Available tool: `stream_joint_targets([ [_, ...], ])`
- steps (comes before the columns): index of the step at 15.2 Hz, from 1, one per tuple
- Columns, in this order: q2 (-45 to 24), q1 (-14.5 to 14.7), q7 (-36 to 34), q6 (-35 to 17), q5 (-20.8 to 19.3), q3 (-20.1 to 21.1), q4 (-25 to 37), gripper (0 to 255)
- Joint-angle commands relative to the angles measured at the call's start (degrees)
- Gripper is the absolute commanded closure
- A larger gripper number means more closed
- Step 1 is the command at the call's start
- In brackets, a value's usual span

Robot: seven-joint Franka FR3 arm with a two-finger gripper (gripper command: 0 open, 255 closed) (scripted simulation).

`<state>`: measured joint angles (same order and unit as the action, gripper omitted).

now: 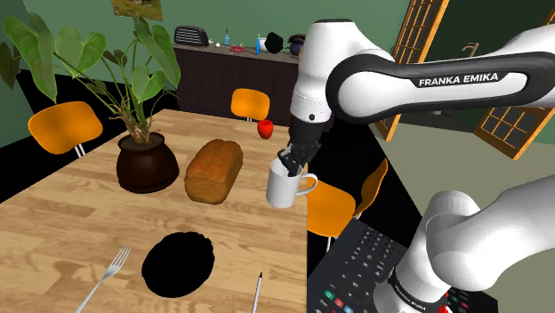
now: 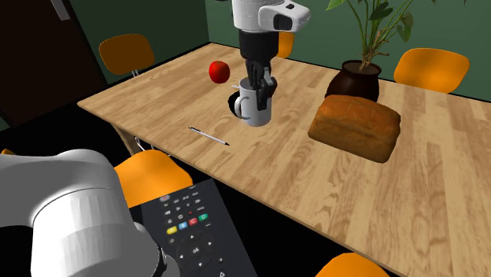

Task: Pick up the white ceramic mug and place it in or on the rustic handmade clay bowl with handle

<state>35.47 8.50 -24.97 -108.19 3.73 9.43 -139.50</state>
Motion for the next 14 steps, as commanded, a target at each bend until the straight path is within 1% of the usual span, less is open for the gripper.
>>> stream_joint_targets([
  [1, -3.4, 0.5, -2.5, -0.4, 0.5, 2.1, 3.1, 255],
  [5, -10.5, 1.1, -7.2, -0.8, 0.6, 6.1, 9.8, 255],
  [8, -16.0, 1.3, -10.9, -0.8, -0.1, 8.9, 15.4, 255],
  [14, -28.2, 2.2, -18.9, 0.8, -3.8, 14.1, 28.5, 255],
])
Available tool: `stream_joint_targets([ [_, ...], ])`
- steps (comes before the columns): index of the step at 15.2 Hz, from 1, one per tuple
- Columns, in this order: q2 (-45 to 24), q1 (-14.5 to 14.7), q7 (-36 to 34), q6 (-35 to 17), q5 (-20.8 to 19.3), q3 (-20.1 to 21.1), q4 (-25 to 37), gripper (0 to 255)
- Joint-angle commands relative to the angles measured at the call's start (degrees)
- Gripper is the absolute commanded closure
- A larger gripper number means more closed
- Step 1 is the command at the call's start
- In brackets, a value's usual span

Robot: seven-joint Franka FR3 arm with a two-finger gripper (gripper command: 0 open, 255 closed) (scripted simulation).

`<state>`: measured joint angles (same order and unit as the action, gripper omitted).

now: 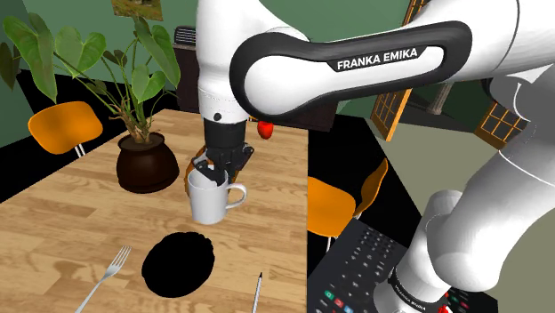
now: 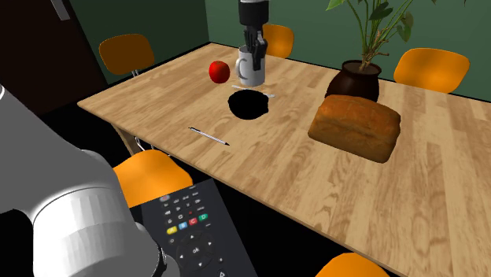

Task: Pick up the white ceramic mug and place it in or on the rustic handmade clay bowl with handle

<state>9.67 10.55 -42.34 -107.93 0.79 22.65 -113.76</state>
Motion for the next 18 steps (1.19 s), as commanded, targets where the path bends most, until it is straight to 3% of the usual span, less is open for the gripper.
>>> stream_joint_targets([
  [1, -4.6, 0.5, -2.9, 1.0, -1.8, 1.7, 5.2, 255],
  [4, -11.7, 1.9, -7.1, 3.0, -5.0, 3.7, 13.4, 255],
  [18, -13.0, 2.1, -8.2, -7.5, -6.0, 3.5, 4.1, 255],
])
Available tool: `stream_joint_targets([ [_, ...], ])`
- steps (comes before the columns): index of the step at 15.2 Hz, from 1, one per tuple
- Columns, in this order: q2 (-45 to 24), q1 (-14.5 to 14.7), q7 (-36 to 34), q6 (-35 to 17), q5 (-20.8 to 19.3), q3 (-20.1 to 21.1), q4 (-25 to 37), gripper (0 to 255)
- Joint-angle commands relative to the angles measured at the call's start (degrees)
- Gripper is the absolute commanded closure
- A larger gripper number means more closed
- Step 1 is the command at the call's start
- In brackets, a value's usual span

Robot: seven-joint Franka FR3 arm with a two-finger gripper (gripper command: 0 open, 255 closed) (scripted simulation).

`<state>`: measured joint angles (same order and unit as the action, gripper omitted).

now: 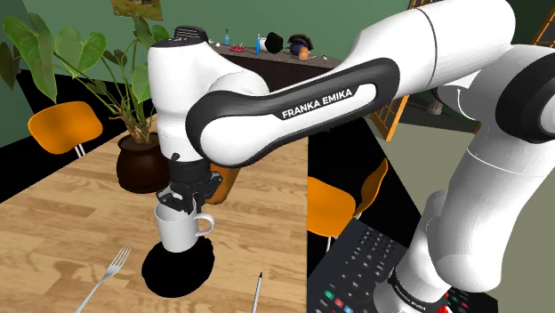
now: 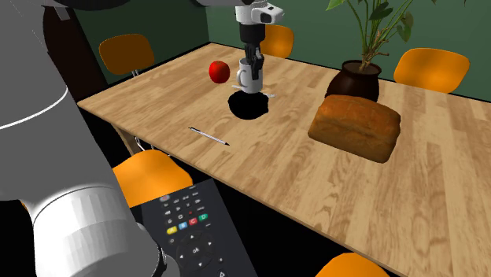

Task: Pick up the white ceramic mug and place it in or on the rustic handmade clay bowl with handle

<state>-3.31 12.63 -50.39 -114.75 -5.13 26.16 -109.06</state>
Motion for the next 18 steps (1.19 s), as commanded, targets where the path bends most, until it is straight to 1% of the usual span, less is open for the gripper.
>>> stream_joint_targets([
  [1, -0.3, 0.0, -0.2, -1.4, -0.2, 0.0, -1.2, 255],
  [4, -0.9, 0.1, -0.6, -3.4, -0.6, 0.0, -2.6, 255],
  [11, -0.9, 0.1, -0.6, -3.4, -0.6, 0.0, -2.6, 255],
  [12, -0.9, 0.1, -0.6, -3.4, -0.6, 0.0, -2.6, 0],
  [17, -0.9, 0.1, -0.6, -3.4, -0.6, 0.0, -2.6, 0],
  [18, -0.2, 0.1, -0.3, -1.6, -0.2, 0.0, -1.4, 0],
])
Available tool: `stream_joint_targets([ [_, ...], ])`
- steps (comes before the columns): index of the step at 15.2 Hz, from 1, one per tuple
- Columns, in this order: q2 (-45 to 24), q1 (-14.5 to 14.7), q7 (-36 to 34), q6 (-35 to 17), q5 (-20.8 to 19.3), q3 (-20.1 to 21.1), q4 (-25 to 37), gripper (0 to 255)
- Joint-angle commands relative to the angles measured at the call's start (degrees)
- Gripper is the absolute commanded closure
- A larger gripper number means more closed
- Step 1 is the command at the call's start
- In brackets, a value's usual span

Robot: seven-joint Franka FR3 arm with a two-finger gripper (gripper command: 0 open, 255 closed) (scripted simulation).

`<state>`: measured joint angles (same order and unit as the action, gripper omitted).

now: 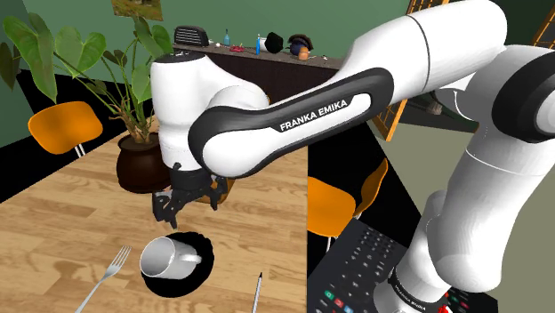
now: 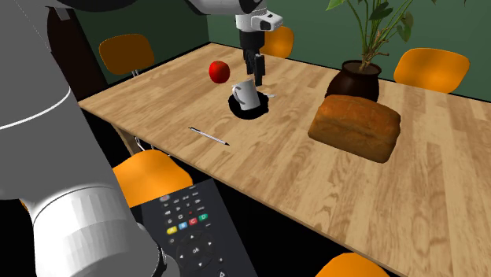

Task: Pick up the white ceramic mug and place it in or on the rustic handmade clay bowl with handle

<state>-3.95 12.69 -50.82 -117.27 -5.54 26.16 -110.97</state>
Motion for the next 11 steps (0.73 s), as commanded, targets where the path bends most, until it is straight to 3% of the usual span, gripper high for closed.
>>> stream_joint_targets([
  [1, 1.1, 0.0, 0.4, 2.7, 0.6, 0.1, 1.7, 0],
  [3, 1.9, 0.0, 0.7, 5.9, 1.1, 0.1, 4.2, 0],
  [11, 1.9, 0.0, 0.7, 5.9, 1.1, 0.1, 4.2, 0],
])
